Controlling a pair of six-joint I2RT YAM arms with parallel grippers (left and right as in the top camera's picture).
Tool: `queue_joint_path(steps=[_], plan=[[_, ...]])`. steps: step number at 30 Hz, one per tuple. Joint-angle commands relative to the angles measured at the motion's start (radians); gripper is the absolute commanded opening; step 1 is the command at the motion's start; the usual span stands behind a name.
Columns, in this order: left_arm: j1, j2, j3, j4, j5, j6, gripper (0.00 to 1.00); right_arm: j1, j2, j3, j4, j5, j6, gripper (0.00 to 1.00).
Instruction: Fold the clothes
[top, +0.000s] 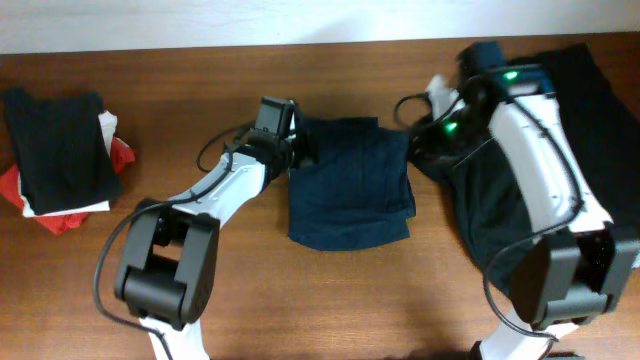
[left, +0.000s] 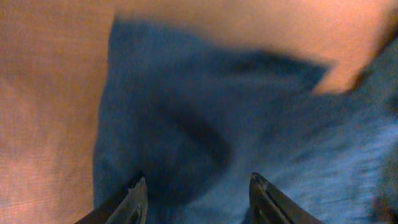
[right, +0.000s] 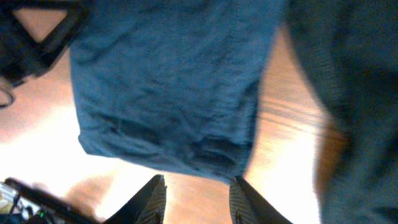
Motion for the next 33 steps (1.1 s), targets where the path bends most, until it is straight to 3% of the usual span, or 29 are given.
queue_joint_path(steps=[1, 3, 4, 8, 13, 19, 22, 24, 26, 33], plan=[[0.004, 0.053, 0.009, -0.08, -0.012, 0.045, 0.52, 0.075, 0.013, -0.136, 0.064, -0.056, -0.002, 0.37], [0.004, 0.055, 0.009, -0.161, -0.031, 0.047, 0.57, 0.126, 0.013, -0.27, 0.158, -0.094, -0.001, 0.43], [0.004, 0.055, 0.009, -0.296, -0.03, 0.046, 0.57, 0.159, 0.013, -0.37, 0.248, -0.094, 0.006, 0.47], [0.004, 0.055, 0.009, -0.641, -0.029, 0.046, 0.57, 0.178, 0.013, -0.545, 0.401, -0.035, 0.034, 0.47], [-0.003, 0.047, 0.009, -0.858, 0.127, 0.046, 0.53, 0.128, 0.013, -0.548, 0.512, 0.411, 0.134, 0.46], [0.007, -0.144, 0.052, -0.769, 0.131, 0.175, 0.56, 0.13, 0.011, -0.369, 0.503, 0.359, 0.118, 0.48], [0.036, -0.228, 0.11, -0.632, -0.087, 0.197, 0.99, 0.132, 0.008, -0.341, 0.463, 0.269, 0.119, 0.48], [0.073, -0.228, 0.11, -0.51, -0.066, 0.339, 0.99, 0.13, 0.005, -0.34, 0.417, 0.273, 0.119, 0.48], [0.114, -0.182, 0.11, -0.442, 0.099, 0.558, 0.99, 0.129, 0.004, -0.339, 0.389, 0.273, 0.119, 0.48], [0.187, 0.048, 0.11, -0.31, 0.39, 0.626, 0.99, 0.129, 0.004, -0.339, 0.355, 0.273, 0.119, 0.48]])
